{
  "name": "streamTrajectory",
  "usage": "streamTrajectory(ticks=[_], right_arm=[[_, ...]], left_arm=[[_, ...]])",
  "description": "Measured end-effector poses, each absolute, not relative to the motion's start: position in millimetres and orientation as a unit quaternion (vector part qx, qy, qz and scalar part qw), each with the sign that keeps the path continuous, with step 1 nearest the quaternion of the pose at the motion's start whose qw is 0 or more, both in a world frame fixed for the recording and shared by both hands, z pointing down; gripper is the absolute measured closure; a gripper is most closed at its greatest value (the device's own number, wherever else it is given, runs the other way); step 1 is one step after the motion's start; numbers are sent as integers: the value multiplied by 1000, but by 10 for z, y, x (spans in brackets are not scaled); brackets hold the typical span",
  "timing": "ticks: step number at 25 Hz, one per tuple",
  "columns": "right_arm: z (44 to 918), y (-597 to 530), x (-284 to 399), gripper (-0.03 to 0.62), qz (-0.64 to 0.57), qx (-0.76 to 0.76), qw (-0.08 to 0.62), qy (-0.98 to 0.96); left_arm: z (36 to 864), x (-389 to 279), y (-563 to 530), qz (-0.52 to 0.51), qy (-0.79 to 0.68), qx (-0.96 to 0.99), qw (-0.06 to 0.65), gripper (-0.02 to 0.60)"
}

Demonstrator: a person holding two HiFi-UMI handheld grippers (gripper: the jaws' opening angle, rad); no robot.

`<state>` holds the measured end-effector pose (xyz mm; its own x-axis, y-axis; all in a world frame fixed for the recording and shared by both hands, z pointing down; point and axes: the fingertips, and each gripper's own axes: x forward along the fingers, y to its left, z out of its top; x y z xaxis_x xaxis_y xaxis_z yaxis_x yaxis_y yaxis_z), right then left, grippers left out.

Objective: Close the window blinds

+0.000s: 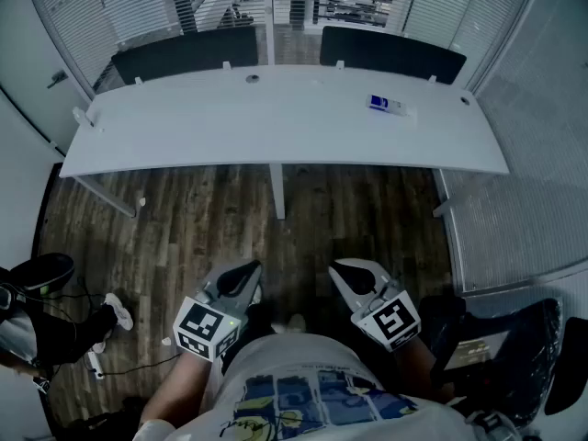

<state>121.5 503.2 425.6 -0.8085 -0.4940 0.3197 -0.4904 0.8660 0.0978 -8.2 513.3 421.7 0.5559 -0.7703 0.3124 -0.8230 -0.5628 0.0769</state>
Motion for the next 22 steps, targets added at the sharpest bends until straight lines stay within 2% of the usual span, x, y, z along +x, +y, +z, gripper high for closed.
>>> streamTrajectory(ticks=[15, 22], right_arm=[[4188, 4957, 1215, 592, -5, 264, 169, -950], [4211, 4459, 1128, 592, 5, 268, 157, -951]], left_arm=[[4087, -79, 4971, 115, -455, 879, 80, 583], [4150, -201, 4499, 120, -467, 872, 86, 578]])
